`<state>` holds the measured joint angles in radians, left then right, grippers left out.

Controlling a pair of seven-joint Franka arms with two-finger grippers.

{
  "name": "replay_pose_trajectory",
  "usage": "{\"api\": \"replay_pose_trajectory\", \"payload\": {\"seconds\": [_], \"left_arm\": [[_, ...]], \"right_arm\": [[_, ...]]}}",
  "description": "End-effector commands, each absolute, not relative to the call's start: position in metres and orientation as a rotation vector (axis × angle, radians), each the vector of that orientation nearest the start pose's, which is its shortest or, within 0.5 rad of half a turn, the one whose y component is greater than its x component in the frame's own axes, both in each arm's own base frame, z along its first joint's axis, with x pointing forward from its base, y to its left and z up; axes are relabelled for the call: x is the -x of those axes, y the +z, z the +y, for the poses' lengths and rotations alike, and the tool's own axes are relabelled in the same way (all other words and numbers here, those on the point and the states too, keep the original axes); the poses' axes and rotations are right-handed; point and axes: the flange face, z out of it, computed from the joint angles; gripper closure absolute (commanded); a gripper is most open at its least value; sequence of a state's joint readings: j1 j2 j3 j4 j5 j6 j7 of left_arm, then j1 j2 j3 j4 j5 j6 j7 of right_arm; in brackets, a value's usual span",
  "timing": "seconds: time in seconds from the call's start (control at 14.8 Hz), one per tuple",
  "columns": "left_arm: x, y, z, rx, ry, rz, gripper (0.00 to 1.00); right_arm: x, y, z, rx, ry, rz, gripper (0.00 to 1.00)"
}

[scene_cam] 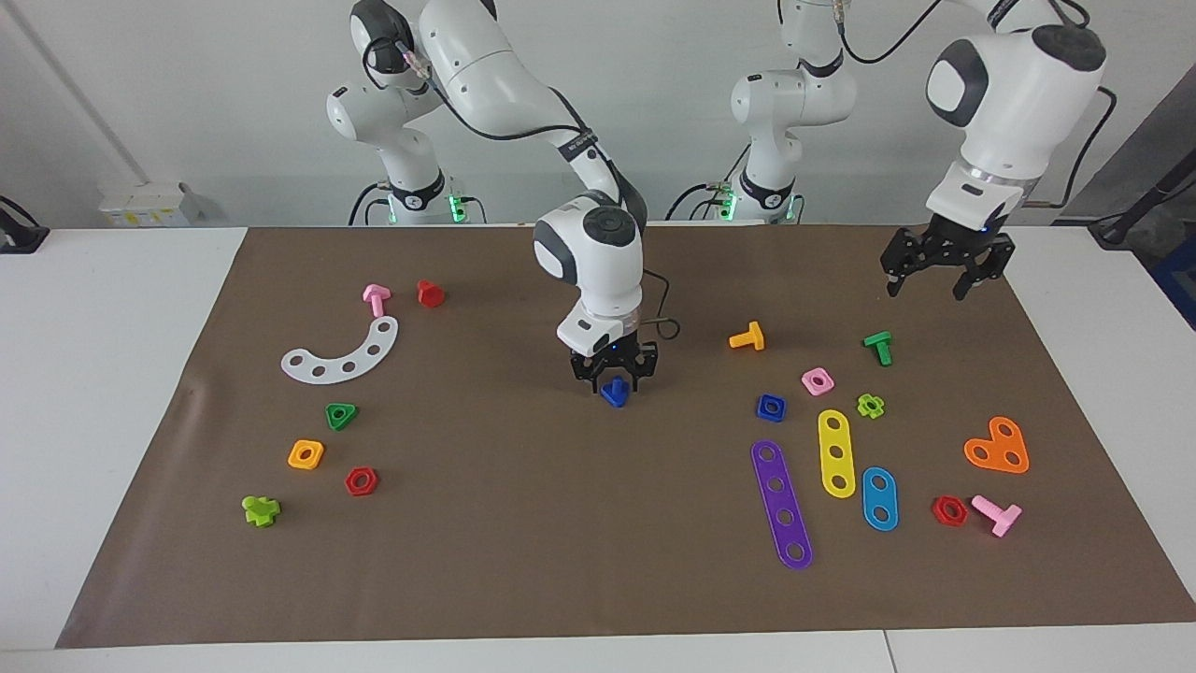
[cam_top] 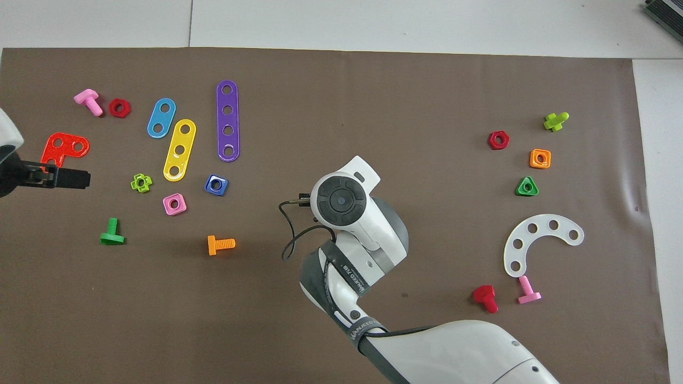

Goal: Unscrew and place screws in storage area
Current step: 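Grasp the blue piece with the right gripper while the left gripper retracts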

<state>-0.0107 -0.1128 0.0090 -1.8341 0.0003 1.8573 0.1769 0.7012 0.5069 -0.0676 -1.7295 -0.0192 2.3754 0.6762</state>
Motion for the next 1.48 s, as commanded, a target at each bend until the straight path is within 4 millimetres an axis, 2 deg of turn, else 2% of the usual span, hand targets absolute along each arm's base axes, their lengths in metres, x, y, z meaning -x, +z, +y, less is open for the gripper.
{"api": "replay_pose_trajectory", "payload": {"seconds": [0.0, 0.13, 0.4, 0.54, 0.61, 0.74, 0.81, 0.88, 0.94, 1.08, 1.21, 1.28, 1.41], "left_arm": [[-0.561, 0.632, -0.003, 3.099, -0.179, 0.299, 0.0], [-0.563, 0.65, -0.003, 3.104, -0.151, 0.299, 0.0], [-0.567, 0.67, -0.011, 3.11, -0.111, 0.305, 0.0], [-0.543, 0.662, -0.013, 3.109, -0.044, 0.314, 0.0], [-0.537, 0.651, -0.015, 3.108, -0.037, 0.317, 0.0], [-0.536, 0.647, -0.017, 3.105, -0.06, 0.327, 0.0], [-0.536, 0.647, -0.018, 3.105, -0.063, 0.327, 0.0], [-0.536, 0.647, -0.017, 3.105, -0.06, 0.325, 0.0], [-0.537, 0.647, -0.017, 3.105, -0.065, 0.322, 0.0], [-0.536, 0.647, -0.017, 3.106, -0.063, 0.32, 0.0], [-0.536, 0.647, -0.015, 3.106, -0.063, 0.317, 0.0], [-0.535, 0.645, -0.013, 3.108, -0.039, 0.313, 0.0], [-0.534, 0.646, -0.008, 3.109, -0.046, 0.298, 0.0]], "right_arm": [[-0.548, 0.304, 0.407, 3.084, -0.233, 0.005, 0.48], [-0.548, 0.305, 0.407, 3.083, -0.235, 0.005, 0.5], [-0.547, 0.304, 0.407, 3.087, -0.228, 0.005, 0.53], [-0.547, 0.304, 0.407, 3.087, -0.228, 0.005, 0.55], [-0.547, 0.304, 0.407, 3.087, -0.228, 0.007, 0.57], [-0.547, 0.305, 0.407, 3.086, -0.23, 0.007, 0.6], [-0.546, 0.304, 0.408, 3.086, -0.227, 0.007, 0.68], [-0.546, 0.304, 0.408, 3.088, -0.226, 0.007, 0.91], [-0.546, 0.306, 0.408, 3.088, -0.226, 0.012, 1.0], [-0.547, 0.311, 0.407, 3.093, -0.217, 0.018, 1.0], [-0.55, 0.329, 0.401, 3.098, -0.206, 0.025, 1.0], [-0.551, 0.345, 0.398, 3.096, -0.207, 0.034, 1.0], [-0.556, 0.384, 0.377, 3.085, -0.221, 0.084, 1.0]]}}
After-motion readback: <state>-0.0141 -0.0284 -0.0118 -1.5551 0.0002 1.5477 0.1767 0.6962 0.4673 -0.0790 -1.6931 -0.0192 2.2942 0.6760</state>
